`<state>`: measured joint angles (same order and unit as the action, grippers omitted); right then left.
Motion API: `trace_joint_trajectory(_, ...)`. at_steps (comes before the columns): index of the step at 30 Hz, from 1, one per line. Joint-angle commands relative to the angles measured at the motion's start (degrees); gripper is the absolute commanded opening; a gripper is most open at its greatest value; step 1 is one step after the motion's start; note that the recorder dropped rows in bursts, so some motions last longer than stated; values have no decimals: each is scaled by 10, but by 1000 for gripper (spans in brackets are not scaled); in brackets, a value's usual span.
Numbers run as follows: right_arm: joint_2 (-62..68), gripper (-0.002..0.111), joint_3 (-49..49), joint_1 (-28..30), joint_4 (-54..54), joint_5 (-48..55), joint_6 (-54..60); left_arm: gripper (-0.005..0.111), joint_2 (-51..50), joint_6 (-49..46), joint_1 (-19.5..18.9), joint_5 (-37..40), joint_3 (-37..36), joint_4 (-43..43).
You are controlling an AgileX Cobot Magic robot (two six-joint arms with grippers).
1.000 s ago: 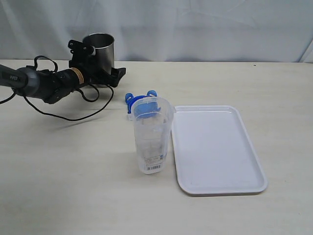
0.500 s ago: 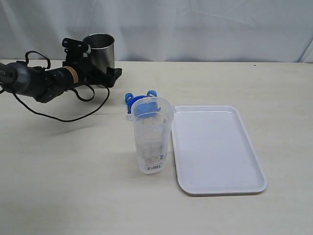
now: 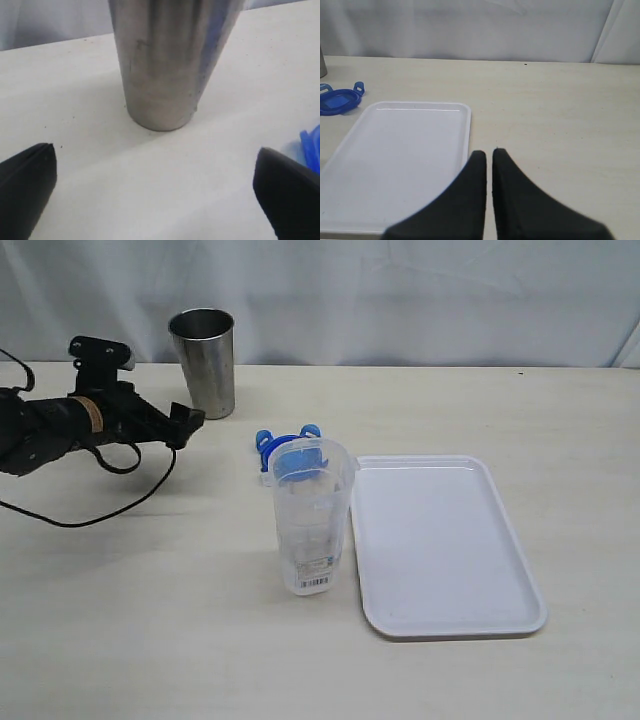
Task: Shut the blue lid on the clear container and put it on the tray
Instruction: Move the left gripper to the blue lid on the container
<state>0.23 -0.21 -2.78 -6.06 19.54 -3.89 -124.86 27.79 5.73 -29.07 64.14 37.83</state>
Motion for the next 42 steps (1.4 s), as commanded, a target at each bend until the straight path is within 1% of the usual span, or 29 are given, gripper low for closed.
trace_joint_trajectory(1, -2, 5, 2, 1, -4, 0, 0, 104, 103, -27, -11, -13, -88, -27)
trace_joint_trajectory(3, -2, 5, 2, 1, -4, 0, 0, 104, 164, -22, -11, 15, -121, -26)
trace_joint_trajectory(4, -2, 5, 2, 1, -4, 0, 0, 104, 201, -13, -10, 66, -133, -24)
trace_joint_trajectory(5, -2, 5, 2, 1, -4, 0, 0, 104, 223, -5, -10, 94, -136, -25)
trace_joint_trajectory(7, -2, 5, 2, 1, -4, 0, 0, 104, 266, 11, -7, 185, -137, -25)
trace_joint_trajectory(10, -2, 5, 2, 1, -4, 0, 0, 104, 320, 11, -7, 285, -137, -25)
trace_joint_trajectory(12, -2, 5, 2, 1, -4, 0, 0, 104, 350, 12, -7, 338, -137, -32)
trace_joint_trajectory(15, -2, 5, 2, 1, -4, 0, 0, 104, 390, 12, -7, 372, -137, -58)
trace_joint_trajectory(17, -2, 5, 2, 1, -4, 0, 0, 104, 411, 12, -6, 390, -137, -91)
trace_joint_trajectory(19, -2, 5, 2, 1, -4, 0, 0, 104, 424, 10, 4, 431, -137, -118)
trace_joint_trajectory(22, -2, 5, 2, 1, -4, 0, 0, 104, 424, 10, 25, 472, -137, -135)
trace_joint_trajectory(27, -2, 5, 2, 1, -4, 0, 0, 104, 389, -26, 71, 479, -132, -221)
trace_joint_trajectory(32, -2, 5, 2, 1, -4, 0, 0, 104, 322, -128, 103, 497, -92, -362)
trace_joint_trajectory(35, -2, 5, 2, 1, -4, 0, 0, 104, 292, -181, 122, 491, -65, -436)
trace_joint_trajectory(38, -2, 5, 2, 1, -4, 0, 0, 104, 263, -203, 143, 485, -39, -457)
trace_joint_trajectory(40, -2, 5, 2, 1, -4, 0, 0, 103, 243, -205, 150, 482, -22, -458)
trace_joint_trajectory(42, -2, 5, 2, 1, -4, 0, 0, 98, 225, -205, 150, 482, -9, -458)
